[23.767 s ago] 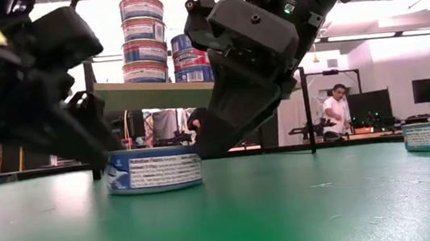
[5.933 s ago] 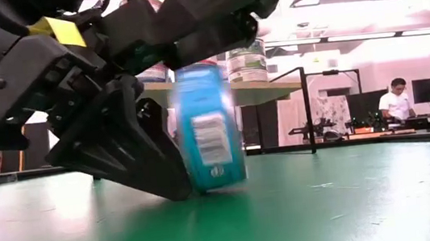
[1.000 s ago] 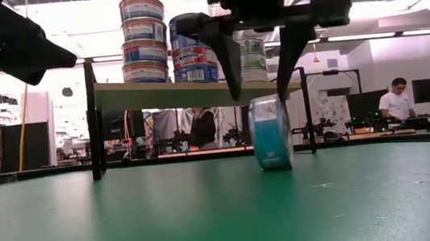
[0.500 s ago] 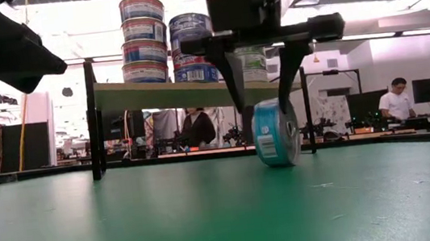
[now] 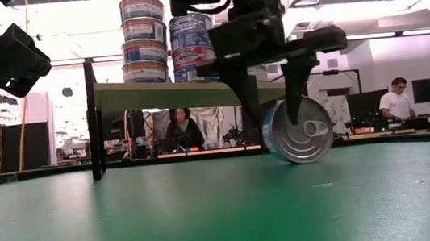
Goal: Stack canned seafood by type on shelf
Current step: Stack the yellow blue tuna can on top of the blue tuna can on the shelf
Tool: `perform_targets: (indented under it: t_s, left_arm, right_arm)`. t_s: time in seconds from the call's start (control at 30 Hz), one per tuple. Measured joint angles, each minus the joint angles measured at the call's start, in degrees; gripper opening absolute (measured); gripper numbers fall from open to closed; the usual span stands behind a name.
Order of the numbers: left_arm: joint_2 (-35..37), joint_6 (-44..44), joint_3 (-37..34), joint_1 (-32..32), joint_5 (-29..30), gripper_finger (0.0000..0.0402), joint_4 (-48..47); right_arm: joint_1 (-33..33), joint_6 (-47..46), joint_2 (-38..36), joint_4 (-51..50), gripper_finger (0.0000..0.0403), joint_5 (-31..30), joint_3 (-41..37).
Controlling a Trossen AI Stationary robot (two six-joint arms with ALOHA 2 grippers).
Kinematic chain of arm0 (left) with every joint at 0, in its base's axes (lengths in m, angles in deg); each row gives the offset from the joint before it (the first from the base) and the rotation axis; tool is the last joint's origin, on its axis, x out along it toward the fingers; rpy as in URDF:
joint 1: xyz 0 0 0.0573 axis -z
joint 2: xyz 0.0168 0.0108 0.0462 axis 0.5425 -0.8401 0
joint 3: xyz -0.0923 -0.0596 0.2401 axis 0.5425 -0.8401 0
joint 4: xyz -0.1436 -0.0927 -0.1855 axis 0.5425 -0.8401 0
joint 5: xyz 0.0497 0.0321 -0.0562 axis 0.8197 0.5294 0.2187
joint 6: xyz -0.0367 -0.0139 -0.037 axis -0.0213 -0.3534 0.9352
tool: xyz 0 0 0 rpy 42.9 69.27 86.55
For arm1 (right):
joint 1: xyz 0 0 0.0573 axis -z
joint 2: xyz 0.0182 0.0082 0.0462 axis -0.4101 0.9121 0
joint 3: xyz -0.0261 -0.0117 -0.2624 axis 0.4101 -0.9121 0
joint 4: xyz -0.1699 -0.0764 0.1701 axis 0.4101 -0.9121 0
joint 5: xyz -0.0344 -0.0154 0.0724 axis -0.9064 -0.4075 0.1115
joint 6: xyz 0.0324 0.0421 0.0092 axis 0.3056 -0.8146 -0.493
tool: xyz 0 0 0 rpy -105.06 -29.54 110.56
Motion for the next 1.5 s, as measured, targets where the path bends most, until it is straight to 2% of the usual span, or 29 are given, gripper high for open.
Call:
perform_targets:
  t_s: [0.2,0.37,0.53,0.7,0.93,1.17,1.5]
  left_arm:
    - [0.0,0.0,0.0,0.0,0.0,0.0201,0.0]
    - [0.0,0.0,0.0,0.0,0.0,0.0201,-0.9]
    - [0.0,-1.6,0.0,0.0,0.5,0.0201,-1.9]
    - [0.0,-5.2,0.0,0.0,2.4,0.0201,-2.1]
    - [0.0,-10.4,0.0,-0.2,2.6,0.0201,-2.1]
    - [0.0,-17.2,0.0,-2.8,4.7,0.0201,-1.8]
    - [0.0,-16.3,0.0,-4.9,4.5,0.0201,-2.0]
  right_arm:
    - [0.6,-7.7,0.0,1.1,0.0260,0.4,-0.1]
    - [1.6,-24.7,-0.4,-2.2,0.0260,0.5,1.5]
    - [4.4,-36.9,-1.6,-11.2,0.0260,7.2,3.1]
    - [7.0,-38.0,-8.7,-8.1,0.0260,7.7,-1.4]
    - [8.4,-41.7,-18.8,4.7,0.0260,7.7,-11.8]
    - [6.2,-45.7,-21.9,11.2,0.0260,8.3,-20.7]
    - [5.5,-46.0,-22.7,16.9,0.0260,7.6,-26.6]
